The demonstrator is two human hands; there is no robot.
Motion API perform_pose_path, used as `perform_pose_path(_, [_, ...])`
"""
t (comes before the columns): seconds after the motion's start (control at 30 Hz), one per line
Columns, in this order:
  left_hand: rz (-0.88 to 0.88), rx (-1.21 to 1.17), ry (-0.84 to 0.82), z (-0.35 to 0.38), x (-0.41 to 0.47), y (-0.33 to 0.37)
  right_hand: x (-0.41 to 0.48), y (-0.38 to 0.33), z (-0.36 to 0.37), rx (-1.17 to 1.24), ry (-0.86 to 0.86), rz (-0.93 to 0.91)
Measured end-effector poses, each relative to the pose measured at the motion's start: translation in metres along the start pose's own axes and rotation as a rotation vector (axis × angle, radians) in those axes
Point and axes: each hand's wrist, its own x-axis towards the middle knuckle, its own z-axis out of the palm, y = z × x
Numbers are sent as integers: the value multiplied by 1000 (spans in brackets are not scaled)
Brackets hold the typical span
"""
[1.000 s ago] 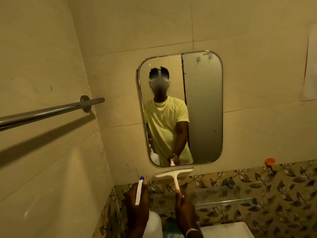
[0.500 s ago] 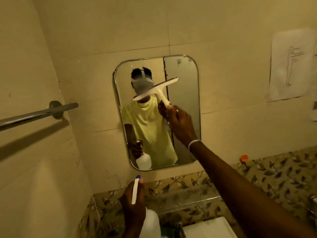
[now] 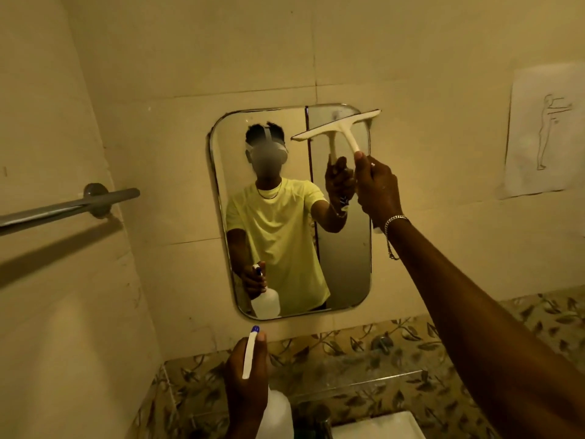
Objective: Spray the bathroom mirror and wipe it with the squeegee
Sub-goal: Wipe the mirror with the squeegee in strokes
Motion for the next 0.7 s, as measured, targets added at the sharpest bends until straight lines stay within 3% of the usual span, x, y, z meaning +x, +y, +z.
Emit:
perform_pose_path(0.33, [-23,3,17,-7,-12,8,-186,124,-1,72,29,346])
perform_pose_path(0.47, [-63,6,16,-13,-18,6,-269,166,-1,138,55,575])
perform_pose_path(0.6, [-67,28,15,-19,-19,7,-309,188,4,113,29,868])
perform_pose_path(0.7, [-68,54,10,-21,-22,8,-319,184,11,120,-22,941])
